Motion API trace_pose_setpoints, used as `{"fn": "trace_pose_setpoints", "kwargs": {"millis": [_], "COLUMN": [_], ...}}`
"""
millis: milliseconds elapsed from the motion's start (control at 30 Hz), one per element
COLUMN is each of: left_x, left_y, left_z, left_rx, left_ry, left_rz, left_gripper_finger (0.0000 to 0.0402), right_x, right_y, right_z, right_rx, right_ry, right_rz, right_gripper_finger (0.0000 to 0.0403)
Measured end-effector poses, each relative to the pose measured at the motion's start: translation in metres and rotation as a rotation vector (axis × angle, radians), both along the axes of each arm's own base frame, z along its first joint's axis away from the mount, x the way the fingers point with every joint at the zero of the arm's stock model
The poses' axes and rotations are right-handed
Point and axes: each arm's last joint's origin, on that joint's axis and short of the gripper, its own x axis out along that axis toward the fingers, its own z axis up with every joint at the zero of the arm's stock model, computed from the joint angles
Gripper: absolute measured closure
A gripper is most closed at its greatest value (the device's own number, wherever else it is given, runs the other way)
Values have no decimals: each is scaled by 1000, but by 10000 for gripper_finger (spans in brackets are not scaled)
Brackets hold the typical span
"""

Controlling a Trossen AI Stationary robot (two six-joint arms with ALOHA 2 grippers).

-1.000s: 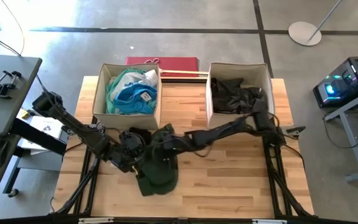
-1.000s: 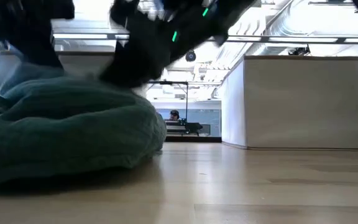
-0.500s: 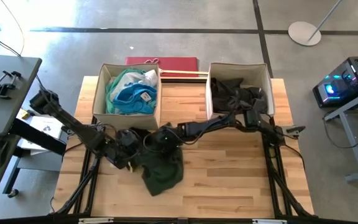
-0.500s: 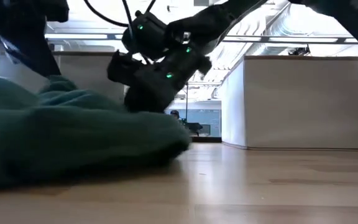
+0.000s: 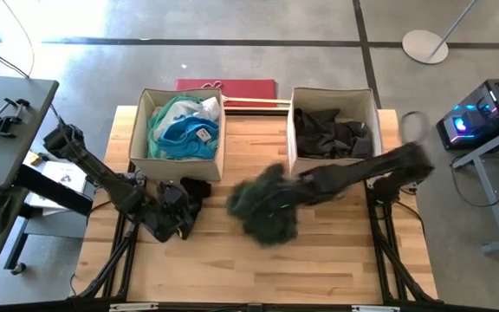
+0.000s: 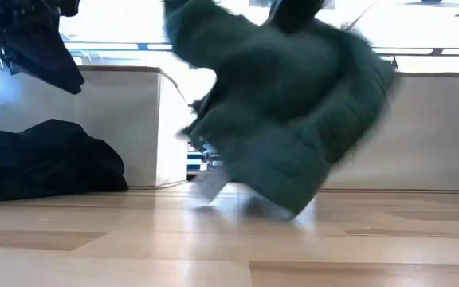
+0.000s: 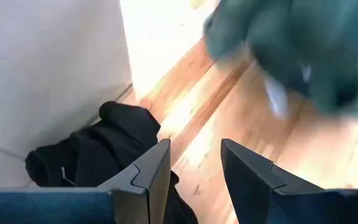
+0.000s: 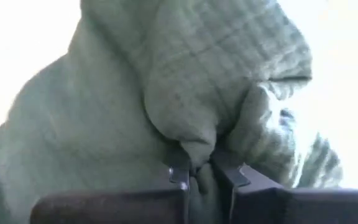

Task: Sort clothes
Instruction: Put the dark green shirt into the right laundry organizer

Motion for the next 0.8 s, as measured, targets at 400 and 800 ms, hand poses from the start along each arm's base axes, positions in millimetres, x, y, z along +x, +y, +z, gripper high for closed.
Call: {"fn": "trace_pose_setpoints", "kwargs": {"millis": [400, 800], "left_x": [20, 23], "left_y": [-16, -14], "left_z": [-39, -42], "left_rx": [175, 264], "left_ry": [82, 86], "left_rz": [18, 12], "left_gripper_finger": [270, 271], "right_x": [-174, -191], "right_y": [-64, -157], "right_z": [181, 93], "right_rx": [-634, -335], "right_ry": [-680, -305], "right_rz": [-722, -870], "right_gripper_finger": [395, 396]}}
